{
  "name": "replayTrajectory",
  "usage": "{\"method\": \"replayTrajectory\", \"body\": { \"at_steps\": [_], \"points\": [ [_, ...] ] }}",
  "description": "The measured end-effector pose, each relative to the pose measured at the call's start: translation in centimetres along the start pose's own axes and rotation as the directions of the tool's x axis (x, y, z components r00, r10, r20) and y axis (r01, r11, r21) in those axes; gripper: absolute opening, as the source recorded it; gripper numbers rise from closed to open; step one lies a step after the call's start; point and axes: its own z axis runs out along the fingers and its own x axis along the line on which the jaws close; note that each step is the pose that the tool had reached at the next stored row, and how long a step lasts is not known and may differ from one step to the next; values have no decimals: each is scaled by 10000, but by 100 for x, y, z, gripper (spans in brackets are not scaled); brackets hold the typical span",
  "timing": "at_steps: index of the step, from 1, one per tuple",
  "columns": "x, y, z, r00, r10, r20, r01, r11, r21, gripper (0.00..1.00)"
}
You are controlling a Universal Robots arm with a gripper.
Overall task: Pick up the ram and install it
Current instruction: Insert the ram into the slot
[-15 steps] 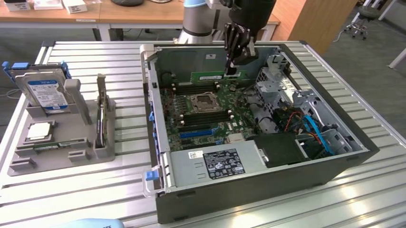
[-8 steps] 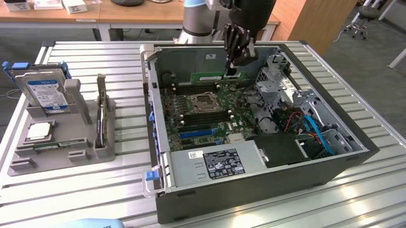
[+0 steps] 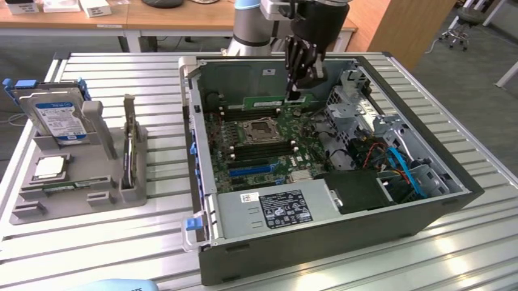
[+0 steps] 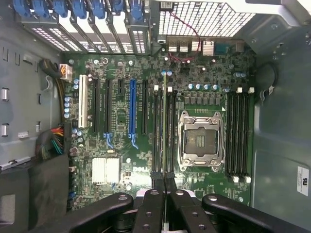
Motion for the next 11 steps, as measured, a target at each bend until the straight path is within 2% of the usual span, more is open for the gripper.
{"method": "replayTrajectory", "body": {
  "at_steps": [6, 11],
  "points": [
    [0, -3, 67, 10000, 1, -9, -1, 10000, 0, 12],
    [0, -6, 119, 10000, 2, -41, -2, 10000, 0, 12]
  ]
}}
